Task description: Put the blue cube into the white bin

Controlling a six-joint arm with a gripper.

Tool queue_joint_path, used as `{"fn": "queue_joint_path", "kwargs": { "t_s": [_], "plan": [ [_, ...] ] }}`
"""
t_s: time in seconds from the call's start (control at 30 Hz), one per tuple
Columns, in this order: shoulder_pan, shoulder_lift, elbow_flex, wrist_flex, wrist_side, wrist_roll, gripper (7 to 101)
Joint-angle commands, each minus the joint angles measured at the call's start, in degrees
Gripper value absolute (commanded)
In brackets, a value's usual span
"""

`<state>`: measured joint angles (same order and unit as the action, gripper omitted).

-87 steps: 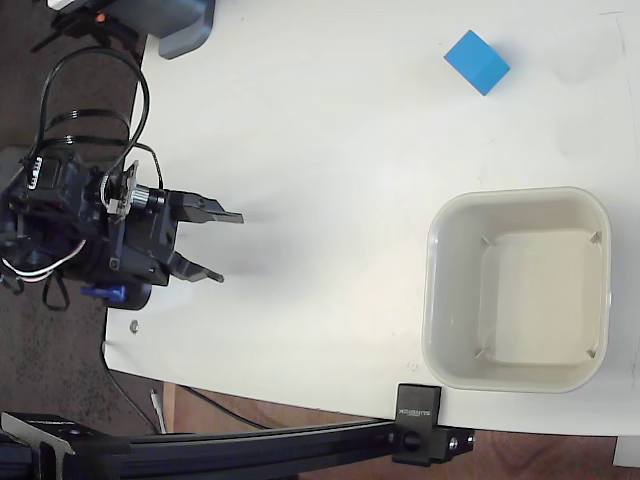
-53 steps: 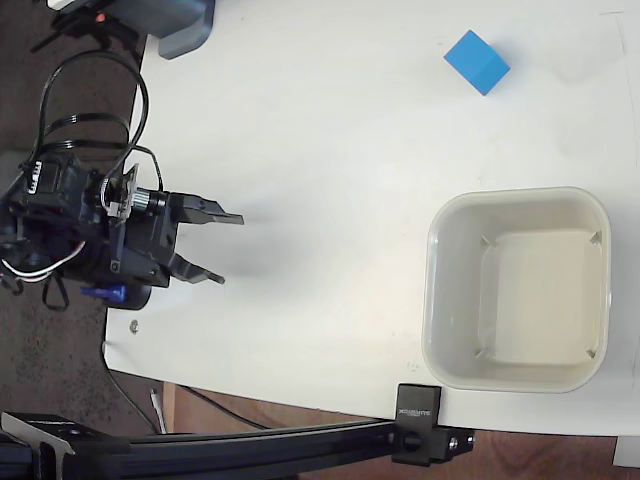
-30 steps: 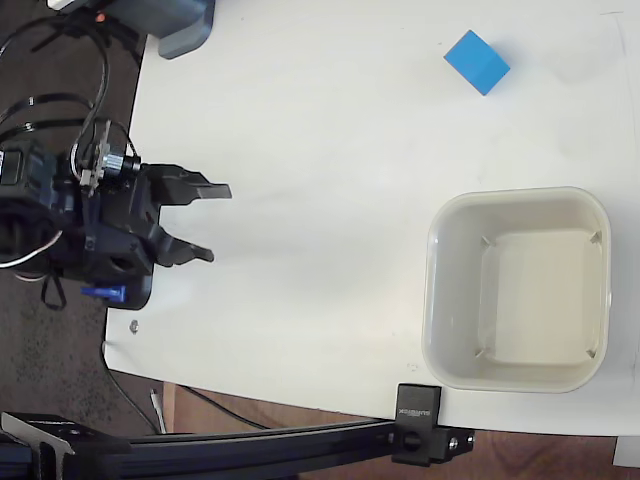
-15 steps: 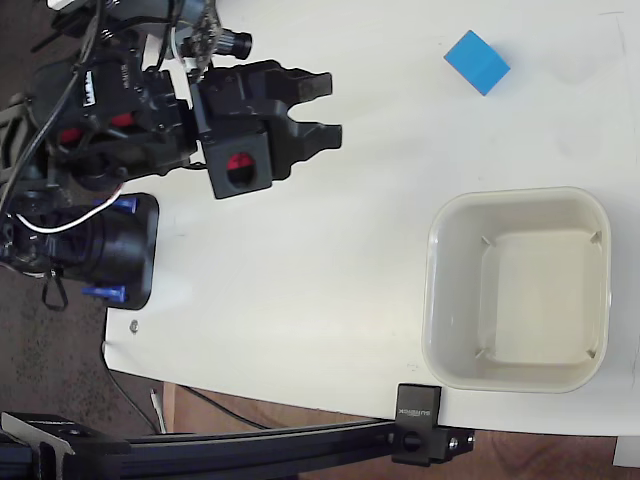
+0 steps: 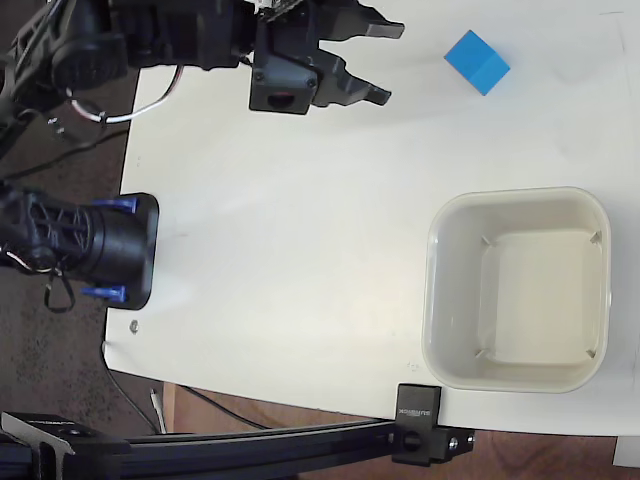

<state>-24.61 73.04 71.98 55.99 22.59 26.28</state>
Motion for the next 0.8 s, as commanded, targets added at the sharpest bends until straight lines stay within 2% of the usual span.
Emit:
{"fn": "queue_joint_path", "kwargs": {
  "t_s": [0.03,0.07,0.17,0.37,0.8],
  "plan": [
    [-3.3,-12.4,-29.3,15.5,12.5,14.1,100.3],
    [-3.9,-12.4,-28.4,13.9,13.7,15.9,100.3],
    [-5.1,-13.1,-28.6,13.9,16.2,22.1,100.3],
    [-7.6,-15.4,-28.6,11.0,19.7,29.9,100.3],
    [-9.1,-24.0,-28.6,-1.6,19.2,37.4,100.0]
  ]
}}
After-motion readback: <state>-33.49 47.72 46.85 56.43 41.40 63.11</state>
